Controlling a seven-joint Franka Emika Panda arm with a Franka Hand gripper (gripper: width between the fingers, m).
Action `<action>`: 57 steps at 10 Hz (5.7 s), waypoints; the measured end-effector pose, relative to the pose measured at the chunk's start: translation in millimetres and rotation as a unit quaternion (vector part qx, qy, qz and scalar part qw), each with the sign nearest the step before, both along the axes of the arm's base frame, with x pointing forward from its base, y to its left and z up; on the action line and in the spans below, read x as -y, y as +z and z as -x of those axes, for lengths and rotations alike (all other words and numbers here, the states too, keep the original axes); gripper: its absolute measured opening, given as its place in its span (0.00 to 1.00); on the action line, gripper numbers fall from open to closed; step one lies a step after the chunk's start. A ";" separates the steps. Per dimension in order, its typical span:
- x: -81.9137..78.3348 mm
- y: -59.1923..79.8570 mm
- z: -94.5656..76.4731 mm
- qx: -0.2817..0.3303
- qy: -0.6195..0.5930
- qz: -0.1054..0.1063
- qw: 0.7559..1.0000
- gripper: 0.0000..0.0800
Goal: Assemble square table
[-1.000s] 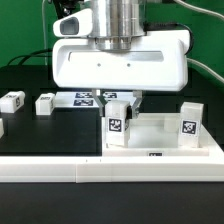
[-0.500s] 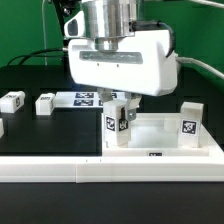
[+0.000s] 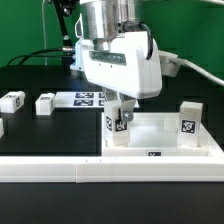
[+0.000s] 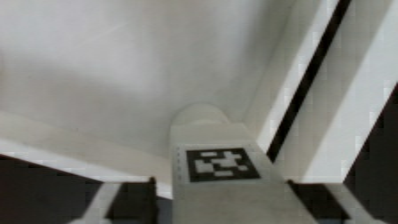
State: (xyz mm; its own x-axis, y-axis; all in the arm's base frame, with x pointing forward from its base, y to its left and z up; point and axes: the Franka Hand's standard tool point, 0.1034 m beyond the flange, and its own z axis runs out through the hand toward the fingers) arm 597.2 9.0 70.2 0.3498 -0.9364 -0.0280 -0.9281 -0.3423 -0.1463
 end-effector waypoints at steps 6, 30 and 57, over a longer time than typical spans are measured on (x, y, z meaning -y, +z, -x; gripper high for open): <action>-0.9 0.4 -1.1 0.019 0.250 0.032 0.967 0.81; 3.6 2.1 -4.8 0.037 0.509 0.087 0.855 0.36; 2.0 1.2 -1.1 0.012 0.477 0.076 0.875 0.81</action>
Offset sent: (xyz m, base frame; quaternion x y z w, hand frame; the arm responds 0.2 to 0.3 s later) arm 0.0053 0.0070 0.0019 -0.0017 -0.0177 -0.1866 0.9823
